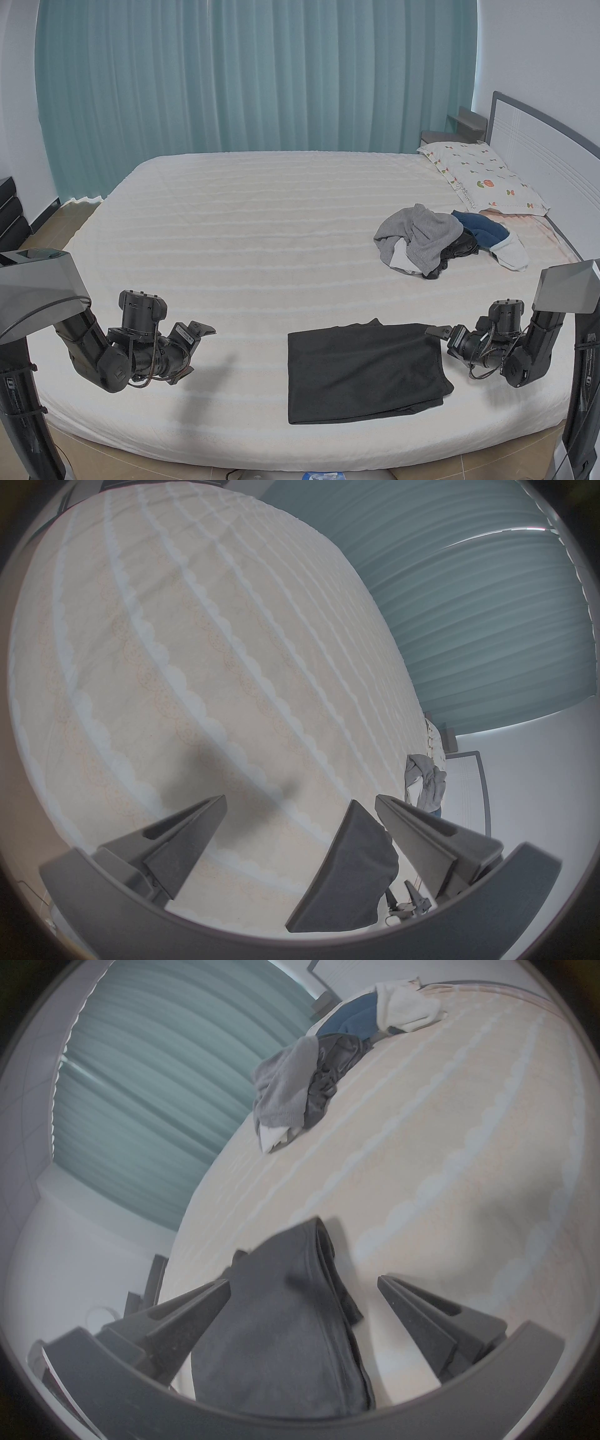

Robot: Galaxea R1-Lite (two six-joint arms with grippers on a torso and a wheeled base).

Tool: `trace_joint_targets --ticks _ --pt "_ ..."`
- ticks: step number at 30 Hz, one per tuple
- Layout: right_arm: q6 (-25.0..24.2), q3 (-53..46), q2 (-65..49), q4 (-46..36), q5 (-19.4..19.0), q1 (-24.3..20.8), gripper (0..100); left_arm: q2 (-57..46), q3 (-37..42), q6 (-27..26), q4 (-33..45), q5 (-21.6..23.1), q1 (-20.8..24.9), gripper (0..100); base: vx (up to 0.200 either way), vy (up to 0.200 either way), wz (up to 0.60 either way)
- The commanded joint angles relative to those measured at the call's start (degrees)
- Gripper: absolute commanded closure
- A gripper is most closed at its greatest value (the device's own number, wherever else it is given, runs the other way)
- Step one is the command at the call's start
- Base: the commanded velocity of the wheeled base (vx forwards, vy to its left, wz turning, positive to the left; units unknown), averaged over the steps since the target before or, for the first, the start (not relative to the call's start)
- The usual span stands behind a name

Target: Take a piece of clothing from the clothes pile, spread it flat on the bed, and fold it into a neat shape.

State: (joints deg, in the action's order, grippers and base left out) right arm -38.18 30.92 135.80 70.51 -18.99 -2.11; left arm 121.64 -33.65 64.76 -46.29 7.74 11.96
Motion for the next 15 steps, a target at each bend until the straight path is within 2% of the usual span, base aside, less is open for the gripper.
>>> trace_joint_targets --ticks 1,2,15 --pt "3.6 -5.8 -2.3 1.1 -1.6 -0.5 0 0.1 0.0 0.0 0.0 0.0 0.0 0 -0.200 0.000 0.00" --pt "3.6 -5.9 -2.4 1.3 -1.6 -0.5 0 0.1 0.0 0.0 0.0 0.0 0.0 0 -0.200 0.000 0.00" --pt "5.7 -8.4 -2.4 1.1 -1.4 -1.8 0 0.1 0.1 -0.1 0.0 0.0 0.0 0 0.000 0.000 0.00"
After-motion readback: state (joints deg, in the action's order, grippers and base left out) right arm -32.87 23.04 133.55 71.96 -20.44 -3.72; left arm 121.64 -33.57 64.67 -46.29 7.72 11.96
